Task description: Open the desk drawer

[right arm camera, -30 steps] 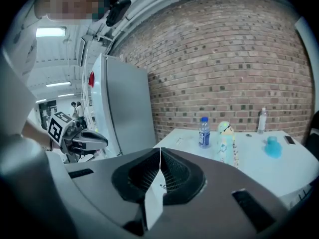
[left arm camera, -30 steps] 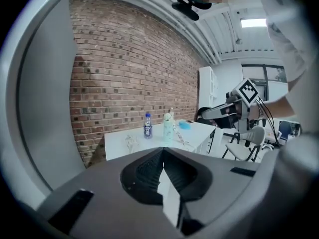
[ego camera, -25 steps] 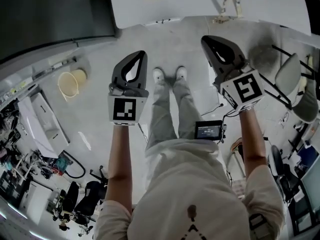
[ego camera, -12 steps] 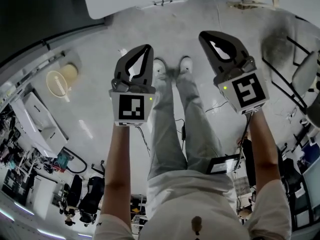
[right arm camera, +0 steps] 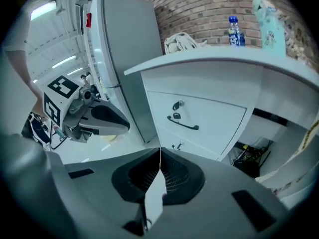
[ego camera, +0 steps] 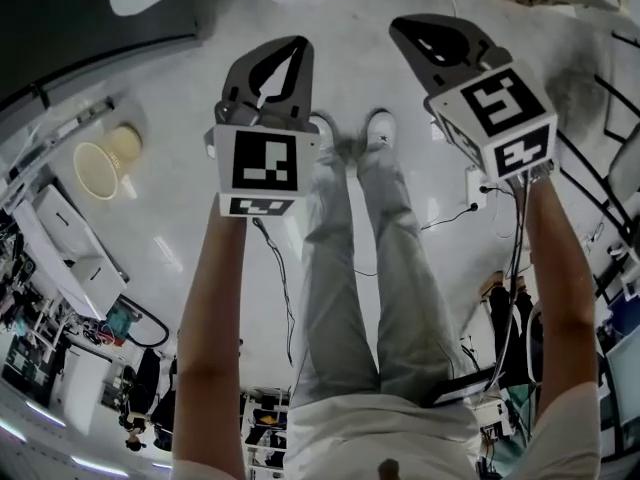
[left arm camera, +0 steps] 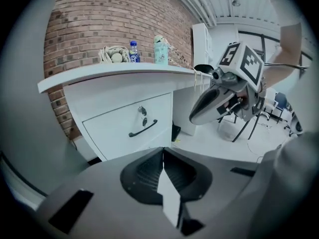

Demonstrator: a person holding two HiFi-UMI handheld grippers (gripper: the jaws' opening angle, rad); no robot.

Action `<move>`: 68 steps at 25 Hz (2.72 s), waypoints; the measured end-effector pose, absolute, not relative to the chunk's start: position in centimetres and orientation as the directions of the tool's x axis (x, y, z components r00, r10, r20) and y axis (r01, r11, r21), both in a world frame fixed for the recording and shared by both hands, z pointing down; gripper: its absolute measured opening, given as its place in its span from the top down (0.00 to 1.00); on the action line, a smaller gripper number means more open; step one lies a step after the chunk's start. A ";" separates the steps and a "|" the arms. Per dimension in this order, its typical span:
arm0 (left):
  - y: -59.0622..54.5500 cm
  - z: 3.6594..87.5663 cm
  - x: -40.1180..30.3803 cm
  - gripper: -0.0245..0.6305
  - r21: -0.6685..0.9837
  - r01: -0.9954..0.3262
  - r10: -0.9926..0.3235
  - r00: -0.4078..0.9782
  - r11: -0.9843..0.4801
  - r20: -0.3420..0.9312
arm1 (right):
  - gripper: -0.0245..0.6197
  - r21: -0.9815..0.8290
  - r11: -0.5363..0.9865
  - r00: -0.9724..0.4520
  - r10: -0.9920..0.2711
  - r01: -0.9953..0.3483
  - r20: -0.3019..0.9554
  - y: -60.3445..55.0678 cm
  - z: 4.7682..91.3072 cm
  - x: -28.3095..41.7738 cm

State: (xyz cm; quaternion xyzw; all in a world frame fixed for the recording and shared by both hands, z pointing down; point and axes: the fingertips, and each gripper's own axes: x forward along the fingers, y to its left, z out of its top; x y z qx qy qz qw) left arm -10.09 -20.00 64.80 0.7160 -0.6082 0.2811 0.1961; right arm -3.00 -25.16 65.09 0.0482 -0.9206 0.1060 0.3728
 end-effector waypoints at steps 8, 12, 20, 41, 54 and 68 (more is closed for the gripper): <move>-24.4 67.0 -11.6 0.95 -0.122 -0.960 -0.764 0.119 -0.252 0.634 | 0.92 -0.043 0.992 -0.701 -0.052 -0.118 0.711 -29.3 67.4 -7.6; -25.9 67.9 -12.2 0.95 -0.194 -0.923 -0.743 0.129 -0.332 0.657 | 0.92 0.181 0.983 -0.686 -0.108 0.035 0.719 -30.0 67.6 -10.0; -28.6 69.1 -12.3 0.80 -0.352 -0.799 -0.696 0.112 -0.487 0.709 | 0.91 0.362 0.907 -0.661 -0.137 0.216 0.738 -30.2 68.5 -11.7; -32.2 72.3 -13.9 0.81 -0.609 -0.484 -0.689 -0.016 -0.629 0.724 | 0.84 0.608 0.681 -0.625 -0.277 0.409 0.730 -32.8 72.4 -13.7; -32.5 71.6 -14.2 0.91 -0.646 -0.497 -0.718 -0.065 -0.579 0.693 | 0.90 0.641 0.650 -0.617 -0.320 0.409 0.719 -32.9 72.2 -13.2; -30.9 71.7 -13.4 0.91 -0.619 -0.536 -0.708 -0.055 -0.574 0.704 | 0.90 0.631 0.677 -0.615 -0.326 0.379 0.718 -31.4 72.2 -12.4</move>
